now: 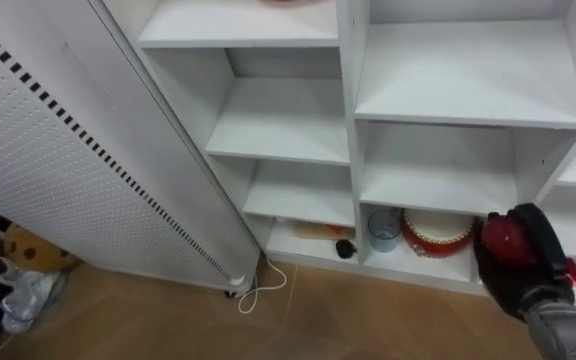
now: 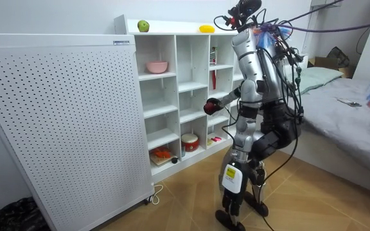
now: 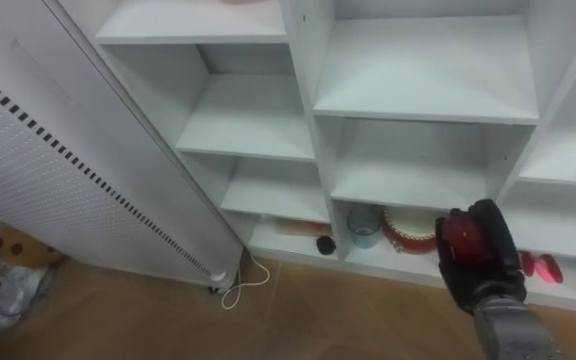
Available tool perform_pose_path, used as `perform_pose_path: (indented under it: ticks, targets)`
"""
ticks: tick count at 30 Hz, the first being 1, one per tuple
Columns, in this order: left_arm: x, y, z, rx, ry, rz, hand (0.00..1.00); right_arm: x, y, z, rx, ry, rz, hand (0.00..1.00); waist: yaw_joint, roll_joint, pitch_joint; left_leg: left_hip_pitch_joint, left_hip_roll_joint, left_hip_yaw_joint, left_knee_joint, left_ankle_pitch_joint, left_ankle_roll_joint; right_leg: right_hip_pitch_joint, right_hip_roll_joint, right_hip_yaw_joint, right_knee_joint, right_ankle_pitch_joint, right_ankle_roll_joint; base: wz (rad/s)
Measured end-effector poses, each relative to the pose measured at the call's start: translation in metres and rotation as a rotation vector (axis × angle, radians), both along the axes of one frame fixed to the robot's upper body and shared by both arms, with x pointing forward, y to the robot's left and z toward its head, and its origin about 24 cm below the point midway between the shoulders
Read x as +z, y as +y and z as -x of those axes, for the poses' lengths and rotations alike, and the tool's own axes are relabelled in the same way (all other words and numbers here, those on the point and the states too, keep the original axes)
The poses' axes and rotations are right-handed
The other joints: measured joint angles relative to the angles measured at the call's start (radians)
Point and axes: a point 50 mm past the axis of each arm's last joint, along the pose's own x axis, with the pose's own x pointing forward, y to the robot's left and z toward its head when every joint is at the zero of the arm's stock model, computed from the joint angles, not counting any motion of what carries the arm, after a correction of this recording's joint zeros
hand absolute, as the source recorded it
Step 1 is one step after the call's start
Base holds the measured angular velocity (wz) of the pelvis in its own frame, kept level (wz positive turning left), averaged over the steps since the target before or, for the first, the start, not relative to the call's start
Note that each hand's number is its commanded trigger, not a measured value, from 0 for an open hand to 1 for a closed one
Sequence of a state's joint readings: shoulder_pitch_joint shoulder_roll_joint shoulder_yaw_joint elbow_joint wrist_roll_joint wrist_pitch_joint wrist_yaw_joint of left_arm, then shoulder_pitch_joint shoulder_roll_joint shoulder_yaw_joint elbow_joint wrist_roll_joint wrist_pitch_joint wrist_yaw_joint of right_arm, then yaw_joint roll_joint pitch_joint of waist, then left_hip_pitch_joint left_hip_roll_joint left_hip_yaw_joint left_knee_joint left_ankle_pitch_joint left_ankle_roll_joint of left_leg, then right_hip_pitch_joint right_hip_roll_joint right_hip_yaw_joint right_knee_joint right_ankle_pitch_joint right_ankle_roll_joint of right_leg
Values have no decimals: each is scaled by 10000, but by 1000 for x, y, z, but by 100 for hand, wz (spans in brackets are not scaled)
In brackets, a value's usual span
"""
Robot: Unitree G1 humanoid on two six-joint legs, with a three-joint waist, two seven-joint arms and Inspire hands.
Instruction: Arrange fruit in the closet
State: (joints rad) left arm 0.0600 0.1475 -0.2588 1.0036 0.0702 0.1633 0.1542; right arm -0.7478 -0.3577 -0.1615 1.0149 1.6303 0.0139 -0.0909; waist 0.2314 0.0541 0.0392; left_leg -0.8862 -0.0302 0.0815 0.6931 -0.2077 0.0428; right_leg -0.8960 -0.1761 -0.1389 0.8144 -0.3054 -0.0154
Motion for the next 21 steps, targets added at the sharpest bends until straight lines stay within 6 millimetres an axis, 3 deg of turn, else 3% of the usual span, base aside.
perform_pose_path:
  ticks: [4, 9, 10, 11, 21]
  targets:
    - [-1, -3, 1, -209, 106, 109, 0, 11, 1, -6, 8, -219, 29, 100, 16, 188, -3, -61, -1, 4, 142, -59, 11, -30, -31, -11, 98, -95, 2, 0]
    - [-1, -5, 1, -401, 178, 97, 0, 15, 2, -8, -32, -42, 68, 97, 52, 212, -12, -172, -9, 39, 335, -133, 14, -178, -111, -21, 350, -157, -19, 0]
    - [-1, -6, 1, -421, 186, 108, 0, 16, 2, -8, -36, -16, 61, 75, 67, 212, -12, -175, -4, 40, 351, -157, 15, -178, -117, -24, 389, -190, -25, 0]
    - [-1, -6, 1, -427, 189, 107, 0, 18, 3, -10, -35, 6, 43, 0, 81, 212, -12, -174, 1, 40, 353, -158, 14, -176, -113, -28, 386, -196, -26, 0]
    - [-1, -5, 2, -458, 180, 44, 0, 57, 11, -25, -126, -349, 330, 0, 19, 194, -23, -155, 5, 20, 372, -156, 14, -120, -67, -29, 377, -194, -24, -1]
